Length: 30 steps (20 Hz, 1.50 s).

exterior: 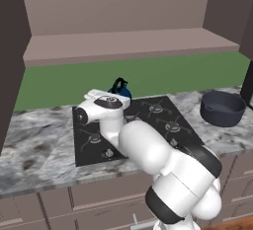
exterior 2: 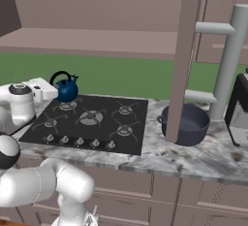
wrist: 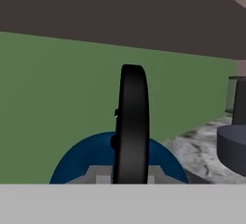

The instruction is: Pick the kettle from the cabinet and place it on a stove burner. Then pick the pot from the counter and place it on another stove burner. Finally, turn both burners on.

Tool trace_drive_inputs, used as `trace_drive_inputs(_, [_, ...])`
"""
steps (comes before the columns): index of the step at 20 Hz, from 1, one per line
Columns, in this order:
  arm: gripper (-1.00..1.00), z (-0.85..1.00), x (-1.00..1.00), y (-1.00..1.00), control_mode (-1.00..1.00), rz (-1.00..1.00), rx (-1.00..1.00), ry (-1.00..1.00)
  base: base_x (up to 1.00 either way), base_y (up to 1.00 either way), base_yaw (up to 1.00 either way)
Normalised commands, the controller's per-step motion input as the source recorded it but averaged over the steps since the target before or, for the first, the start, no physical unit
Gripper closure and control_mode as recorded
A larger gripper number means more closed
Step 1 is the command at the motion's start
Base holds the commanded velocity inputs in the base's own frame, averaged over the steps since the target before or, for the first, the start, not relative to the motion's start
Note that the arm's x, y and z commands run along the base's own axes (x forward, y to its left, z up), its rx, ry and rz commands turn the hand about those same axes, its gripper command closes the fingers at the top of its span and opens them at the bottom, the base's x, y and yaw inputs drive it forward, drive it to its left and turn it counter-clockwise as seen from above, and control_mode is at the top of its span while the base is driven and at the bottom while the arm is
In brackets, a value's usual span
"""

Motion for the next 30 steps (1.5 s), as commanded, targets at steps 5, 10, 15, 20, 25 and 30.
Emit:
trace_drive_inputs(5, [1.0,-0.09,0.14,0.14,-1.0,0.0,0.03,0.0,0.0,0.0,0.0])
trace_drive_inputs(10, [1.0,-0.12,0.12,0.16,-1.0,0.0,0.03,0.0,0.0,0.0,0.0])
trace_drive_inputs(15, [1.0,-0.13,0.14,0.15,-1.0,0.0,0.03,0.0,0.0,0.0,0.0])
trace_drive_inputs(20, [1.0,-0.16,0.18,0.14,-1.0,0.0,0.03,0.0,0.0,0.0,0.0])
trace_drive_inputs(25, [1.0,-0.16,0.24,0.15,-1.0,0.0,0.04,0.0,0.0,0.0,0.0])
trace_drive_inputs(30, [1.0,-0.15,0.21,0.16,-1.0,0.0,0.04,0.0,0.0,0.0,0.0])
